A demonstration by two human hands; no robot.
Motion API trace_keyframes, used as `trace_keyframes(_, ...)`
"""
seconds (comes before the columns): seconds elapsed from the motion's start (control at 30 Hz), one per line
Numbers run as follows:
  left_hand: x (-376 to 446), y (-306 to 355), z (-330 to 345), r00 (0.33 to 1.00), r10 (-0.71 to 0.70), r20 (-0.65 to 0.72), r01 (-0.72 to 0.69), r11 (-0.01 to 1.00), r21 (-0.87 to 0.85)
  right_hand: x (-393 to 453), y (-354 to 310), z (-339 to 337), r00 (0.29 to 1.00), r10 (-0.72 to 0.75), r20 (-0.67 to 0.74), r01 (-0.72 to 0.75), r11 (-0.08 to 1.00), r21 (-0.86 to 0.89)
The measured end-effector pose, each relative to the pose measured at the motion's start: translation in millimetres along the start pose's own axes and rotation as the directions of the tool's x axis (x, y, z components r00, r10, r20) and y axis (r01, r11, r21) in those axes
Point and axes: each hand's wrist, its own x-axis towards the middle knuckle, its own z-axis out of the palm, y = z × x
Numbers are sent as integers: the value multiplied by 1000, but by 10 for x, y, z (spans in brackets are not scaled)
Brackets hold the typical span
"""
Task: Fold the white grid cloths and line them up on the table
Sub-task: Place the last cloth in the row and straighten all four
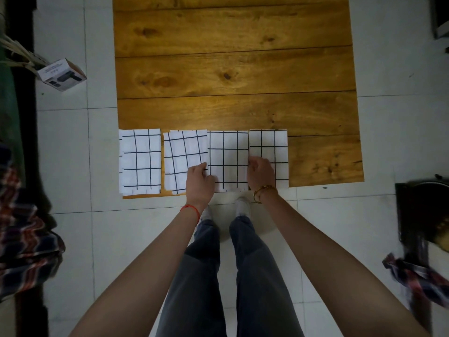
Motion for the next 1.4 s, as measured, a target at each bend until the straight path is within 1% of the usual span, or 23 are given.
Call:
trace_keyframes(0.13,33,-45,-46,999,31,19,-31,1000,-1,-18,-29,19,999,18,-37,-18,1000,-9)
trace_keyframes(0.2,10,-57,-112,1000,29,10,-28,999,-31,-70,-78,0,992,-8,-126,7,1000,-9)
trace_keyframes(0.27,-12,-86,-214,998,44,-44,-47,997,-58,-148,-184,7,975,-60,-215,63,998,3)
trace_keyframes(0.3,-15,-111,-283,996,48,-75,-53,996,-68,-186,-256,35,970,-86,-229,94,995,23)
trace_keyframes(0.37,24,-205,-427,990,45,-131,-56,996,-75,-250,-410,153,974,-132,-185,148,986,77)
trace_keyframes(0.43,76,-316,-573,987,20,-162,-31,997,-66,-305,-556,318,985,-155,-74,163,980,111)
trace_keyframes(0.5,130,-423,-706,985,6,-171,-13,999,-42,-339,-680,474,990,-140,26,137,984,111)
trace_keyframes(0.57,173,-496,-804,985,8,-173,-11,1000,-17,-327,-745,600,993,-97,66,92,993,75)
trace_keyframes(0.67,219,-540,-891,989,-22,-148,21,1000,-6,-263,-749,732,996,-43,78,41,999,27)
trace_keyframes(0.77,275,-557,-903,995,-1,-95,2,1000,7,-211,-748,796,997,5,80,-6,1000,14)
trace_keyframes(0.93,379,-621,-870,999,35,-18,-34,999,31,-191,-790,798,998,19,60,-18,1000,-19)
trace_keyframes(1.0,345,-586,-891,999,28,-22,-28,999,17,-202,-800,806,998,24,55,-23,999,-29)
trace_keyframes(1.07,320,-583,-912,999,28,-32,-28,1000,-8,-229,-824,804,1000,30,11,-29,999,-26)
trace_keyframes(1.17,283,-620,-976,998,29,-56,-32,999,-41,-313,-912,794,992,-18,-125,16,1000,-18)
trace_keyframes(1.23,257,-652,-1054,994,36,-103,-41,998,-51,-376,-994,834,984,-93,-150,94,996,5)
trace_keyframes(1.3,251,-726,-1157,986,45,-160,-51,998,-36,-430,-1083,929,982,-170,-84,173,985,23)
trace_keyframes(1.4,273,-888,-1314,971,58,-232,-39,996,85,-490,-1201,1115,966,-244,81,248,968,-39)
